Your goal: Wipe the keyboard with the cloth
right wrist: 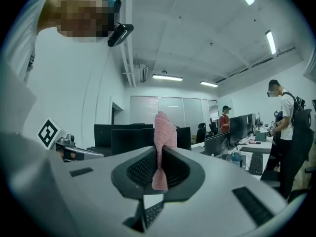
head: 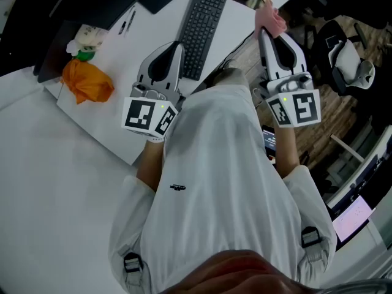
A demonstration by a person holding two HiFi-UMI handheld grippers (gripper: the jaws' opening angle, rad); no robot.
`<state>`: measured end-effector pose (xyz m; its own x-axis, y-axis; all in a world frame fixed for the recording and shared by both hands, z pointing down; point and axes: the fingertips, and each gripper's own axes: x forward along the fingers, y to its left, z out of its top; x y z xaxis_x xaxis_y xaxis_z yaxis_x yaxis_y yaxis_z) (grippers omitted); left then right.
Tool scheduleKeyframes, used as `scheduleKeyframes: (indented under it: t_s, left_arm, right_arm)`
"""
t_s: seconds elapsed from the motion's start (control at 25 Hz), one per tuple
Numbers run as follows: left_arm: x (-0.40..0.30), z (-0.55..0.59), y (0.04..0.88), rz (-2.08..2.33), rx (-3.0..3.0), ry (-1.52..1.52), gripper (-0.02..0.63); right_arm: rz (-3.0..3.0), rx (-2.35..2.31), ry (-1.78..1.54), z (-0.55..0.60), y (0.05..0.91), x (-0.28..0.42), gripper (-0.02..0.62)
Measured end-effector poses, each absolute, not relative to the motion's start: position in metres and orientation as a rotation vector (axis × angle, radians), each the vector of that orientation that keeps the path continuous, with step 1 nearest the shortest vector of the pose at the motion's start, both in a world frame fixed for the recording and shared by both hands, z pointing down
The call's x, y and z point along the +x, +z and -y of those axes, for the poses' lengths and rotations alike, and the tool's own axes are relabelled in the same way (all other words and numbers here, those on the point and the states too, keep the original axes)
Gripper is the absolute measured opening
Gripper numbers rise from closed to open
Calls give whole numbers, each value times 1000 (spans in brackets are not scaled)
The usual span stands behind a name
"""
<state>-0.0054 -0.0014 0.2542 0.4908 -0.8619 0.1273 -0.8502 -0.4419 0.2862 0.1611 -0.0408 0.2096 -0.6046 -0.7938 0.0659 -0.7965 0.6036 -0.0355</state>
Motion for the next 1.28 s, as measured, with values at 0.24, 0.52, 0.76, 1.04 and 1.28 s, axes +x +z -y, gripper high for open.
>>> scheduleKeyframes:
  t_s: [0.24,0.52,0.76,1.04,1.28]
  left_arm:
    - [-3,4,255,1457,2425,-73,20]
    - [-18,9,251,1493,2420,-92,20]
    - [-34,12,246,1531,2421,-74,18]
    - [-22,12,249,1496,2433,-64,18]
    - [-17,14,254,1484,2413,-60,20]
  right_arm:
    - [2782,1355,92,36,202,159,31]
    - [2767,1337,71,41,202,164,31]
    - [2776,1321,67,44,203,158,31]
    - [2771,1294,65,46,207,153,29]
    - [2767,1266,113,48,215,154,30]
